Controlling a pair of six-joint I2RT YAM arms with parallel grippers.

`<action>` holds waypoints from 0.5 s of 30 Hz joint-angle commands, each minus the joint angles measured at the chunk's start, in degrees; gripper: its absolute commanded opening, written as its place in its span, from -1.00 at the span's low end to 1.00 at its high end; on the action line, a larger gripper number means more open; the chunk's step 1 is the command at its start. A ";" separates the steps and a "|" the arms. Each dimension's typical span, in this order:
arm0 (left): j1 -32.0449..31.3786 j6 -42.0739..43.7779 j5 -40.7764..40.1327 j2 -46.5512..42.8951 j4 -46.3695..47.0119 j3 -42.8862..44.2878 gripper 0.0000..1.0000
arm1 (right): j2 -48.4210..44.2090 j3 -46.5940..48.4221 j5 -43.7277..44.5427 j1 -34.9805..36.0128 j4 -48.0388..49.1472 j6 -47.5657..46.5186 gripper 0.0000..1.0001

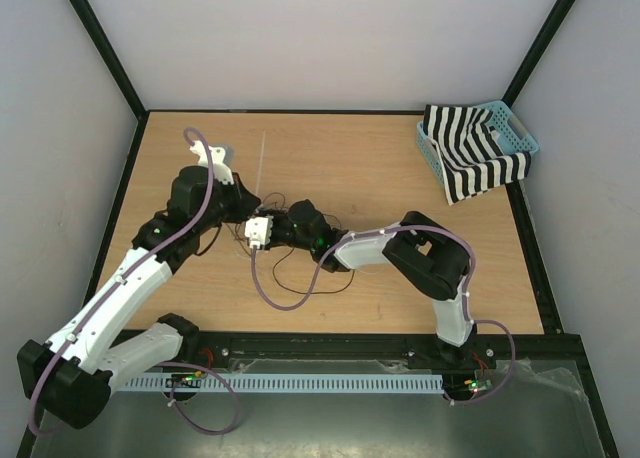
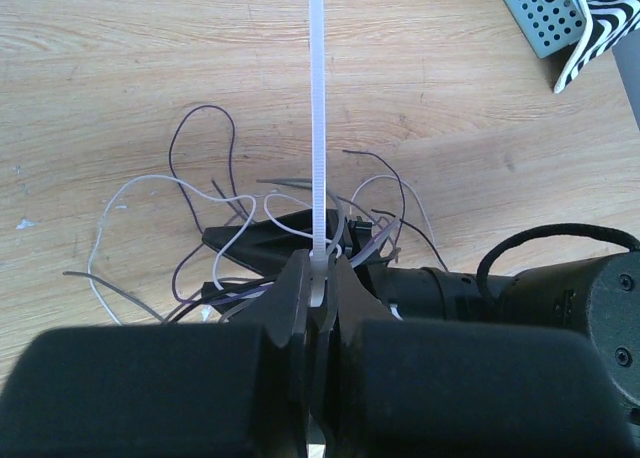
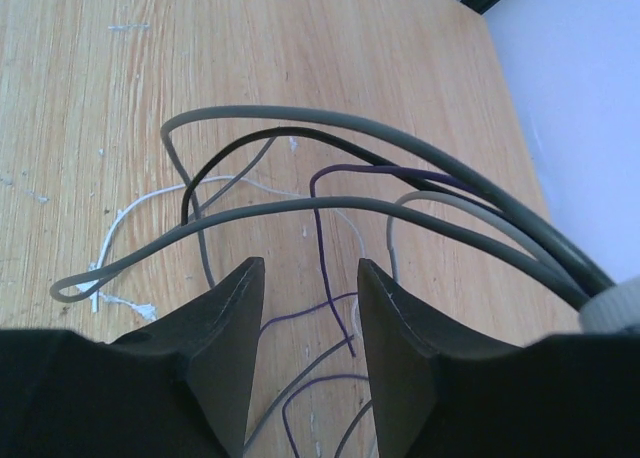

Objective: Zip-tie the wires
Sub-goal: Adjust the cable at the center of the board.

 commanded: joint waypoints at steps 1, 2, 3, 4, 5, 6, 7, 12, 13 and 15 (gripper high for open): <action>-0.77 -0.52 0.46 -0.80 1.36 1.09 -1.00 | 1.02 0.04 -0.33 0.29 6.19 -0.09 0.06; -1.02 -0.57 0.36 -0.82 1.37 1.19 -1.00 | 1.21 0.12 -0.96 0.23 6.30 -0.08 0.06; -1.18 -0.65 0.32 -0.82 1.35 1.20 -1.00 | 1.40 0.21 -1.62 0.27 6.40 0.04 0.06; -1.28 -0.61 0.32 -0.82 1.32 1.27 -1.00 | 1.57 0.30 -2.31 0.36 6.45 0.16 0.07; -1.39 -0.66 0.24 -0.82 1.32 1.36 -1.00 | 1.82 0.40 -2.50 0.33 6.60 0.32 0.07; -1.54 -0.75 0.22 -0.82 1.36 1.44 -1.00 | 2.04 0.41 -2.50 0.29 6.92 0.50 0.07; -1.71 -0.78 0.16 -0.84 1.37 1.50 -1.00 | 2.30 0.43 -2.35 0.20 7.36 0.65 0.08; -2.51 -1.05 -0.40 -0.36 1.32 1.95 -1.00 | 3.44 -0.23 -1.14 0.30 11.59 1.67 0.09; -2.51 -1.12 -0.54 -0.30 1.34 2.10 -1.00 | 3.77 -0.72 -0.52 0.33 13.35 1.98 0.08; -2.53 -1.14 -1.14 -0.20 1.36 2.36 -1.00 | 4.40 -1.62 0.26 0.33 17.08 2.45 0.08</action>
